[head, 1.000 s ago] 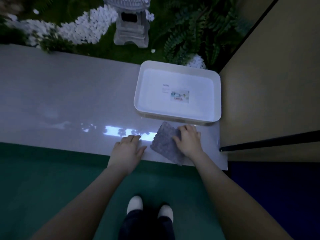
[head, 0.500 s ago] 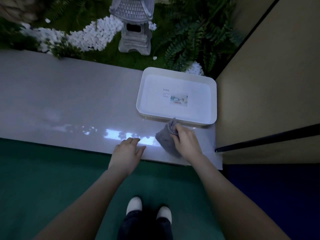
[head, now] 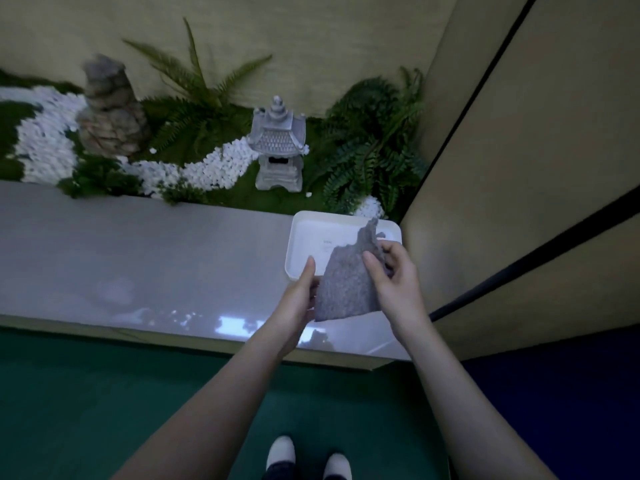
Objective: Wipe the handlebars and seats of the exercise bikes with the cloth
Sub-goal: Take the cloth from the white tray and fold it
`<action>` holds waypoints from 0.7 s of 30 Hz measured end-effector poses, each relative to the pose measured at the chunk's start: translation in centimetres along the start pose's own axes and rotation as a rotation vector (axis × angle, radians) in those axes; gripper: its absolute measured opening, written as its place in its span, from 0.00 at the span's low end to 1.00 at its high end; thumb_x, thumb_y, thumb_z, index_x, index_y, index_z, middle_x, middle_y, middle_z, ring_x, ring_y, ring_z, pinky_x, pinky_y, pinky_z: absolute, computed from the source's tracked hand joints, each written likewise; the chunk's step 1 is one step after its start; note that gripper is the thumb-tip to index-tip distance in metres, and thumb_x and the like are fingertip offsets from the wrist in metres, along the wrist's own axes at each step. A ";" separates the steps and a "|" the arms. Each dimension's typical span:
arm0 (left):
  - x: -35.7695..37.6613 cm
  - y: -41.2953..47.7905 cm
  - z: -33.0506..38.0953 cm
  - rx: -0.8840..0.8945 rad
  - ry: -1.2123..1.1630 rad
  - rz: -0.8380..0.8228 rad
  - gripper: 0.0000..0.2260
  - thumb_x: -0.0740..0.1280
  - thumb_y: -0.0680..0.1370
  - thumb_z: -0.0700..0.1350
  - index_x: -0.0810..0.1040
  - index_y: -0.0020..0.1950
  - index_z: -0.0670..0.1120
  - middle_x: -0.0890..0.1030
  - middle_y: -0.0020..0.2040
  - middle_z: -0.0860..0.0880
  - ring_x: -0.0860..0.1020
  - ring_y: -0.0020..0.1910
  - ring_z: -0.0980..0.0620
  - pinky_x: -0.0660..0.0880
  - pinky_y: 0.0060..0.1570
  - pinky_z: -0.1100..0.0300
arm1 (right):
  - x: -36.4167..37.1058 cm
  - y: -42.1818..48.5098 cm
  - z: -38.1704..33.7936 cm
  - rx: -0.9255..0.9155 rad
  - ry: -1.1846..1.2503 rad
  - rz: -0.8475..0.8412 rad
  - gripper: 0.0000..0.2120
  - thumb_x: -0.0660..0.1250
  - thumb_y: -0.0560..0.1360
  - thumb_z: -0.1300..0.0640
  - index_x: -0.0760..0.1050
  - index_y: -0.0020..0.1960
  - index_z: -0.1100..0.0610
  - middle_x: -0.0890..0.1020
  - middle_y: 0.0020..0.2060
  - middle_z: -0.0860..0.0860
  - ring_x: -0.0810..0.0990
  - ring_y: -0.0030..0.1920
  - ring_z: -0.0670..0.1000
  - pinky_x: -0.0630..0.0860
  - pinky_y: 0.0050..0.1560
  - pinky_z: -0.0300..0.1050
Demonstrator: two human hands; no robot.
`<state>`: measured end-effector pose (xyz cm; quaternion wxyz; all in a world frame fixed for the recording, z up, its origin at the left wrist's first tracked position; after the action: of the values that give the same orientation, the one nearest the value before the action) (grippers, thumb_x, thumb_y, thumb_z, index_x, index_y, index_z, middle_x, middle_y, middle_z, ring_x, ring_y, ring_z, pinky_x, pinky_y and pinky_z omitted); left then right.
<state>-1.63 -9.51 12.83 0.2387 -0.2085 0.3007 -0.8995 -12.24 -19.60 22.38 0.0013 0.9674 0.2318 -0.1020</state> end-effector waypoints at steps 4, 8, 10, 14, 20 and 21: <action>1.9 -4.1 3.3 0.198 -0.247 -0.024 0.18 0.64 0.78 0.55 0.82 0.55 0.43 0.84 0.53 0.44 0.82 0.53 0.47 0.79 0.47 0.53 | -1.8 -3.3 -2.5 0.035 0.049 0.057 0.07 0.65 0.78 0.56 0.74 0.56 0.50 0.80 0.52 0.47 0.79 0.53 0.41 0.76 0.52 0.38; 1.4 -7.9 5.4 0.424 0.001 0.192 0.07 0.67 0.78 0.49 0.81 0.48 0.46 0.83 0.47 0.47 0.81 0.48 0.49 0.77 0.46 0.56 | -3.7 -6.2 -3.6 0.026 -0.117 0.199 0.07 0.67 0.77 0.58 0.71 0.50 0.47 0.77 0.43 0.40 0.77 0.42 0.31 0.70 0.38 0.24; 1.0 -10.0 6.5 0.536 0.145 0.294 0.04 0.66 0.78 0.47 0.79 0.46 0.49 0.81 0.43 0.51 0.79 0.44 0.55 0.74 0.41 0.63 | -4.1 -7.3 -4.3 0.019 -0.251 0.274 0.05 0.67 0.77 0.58 0.71 0.49 0.50 0.77 0.40 0.44 0.76 0.39 0.36 0.69 0.36 0.24; 1.5 -14.1 9.4 0.783 0.438 0.420 0.03 0.65 0.79 0.44 0.76 0.45 0.48 0.79 0.41 0.54 0.76 0.41 0.58 0.72 0.39 0.64 | -3.4 -8.5 -7.3 -0.085 -0.300 0.346 0.06 0.67 0.77 0.61 0.71 0.45 0.52 0.78 0.39 0.45 0.76 0.39 0.40 0.68 0.37 0.26; 4.3 -17.6 12.6 0.961 0.543 0.380 0.01 0.66 0.78 0.42 0.77 0.47 0.47 0.77 0.43 0.53 0.75 0.41 0.58 0.70 0.39 0.69 | -2.3 -8.7 -10.8 -0.126 -0.107 0.333 0.09 0.66 0.77 0.60 0.70 0.42 0.47 0.79 0.35 0.40 0.78 0.37 0.40 0.70 0.34 0.29; 4.5 -17.7 12.7 0.948 0.522 0.349 0.02 0.66 0.78 0.41 0.78 0.48 0.47 0.78 0.44 0.53 0.76 0.42 0.59 0.72 0.40 0.67 | -2.3 -8.7 -11.0 -0.115 -0.070 0.327 0.10 0.66 0.77 0.60 0.70 0.42 0.46 0.79 0.36 0.38 0.78 0.36 0.39 0.70 0.34 0.28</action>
<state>-4.05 -5.13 34.49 0.3691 0.2036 -0.0568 -0.9050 -16.01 -12.33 33.98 0.0811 0.9864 0.0768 -0.1206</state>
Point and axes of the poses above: each hand's wrist, its own y-axis towards the middle knuckle, its own x-axis out of the palm, z = x × y, the point moved 10 cm from there along y, towards the middle knuckle
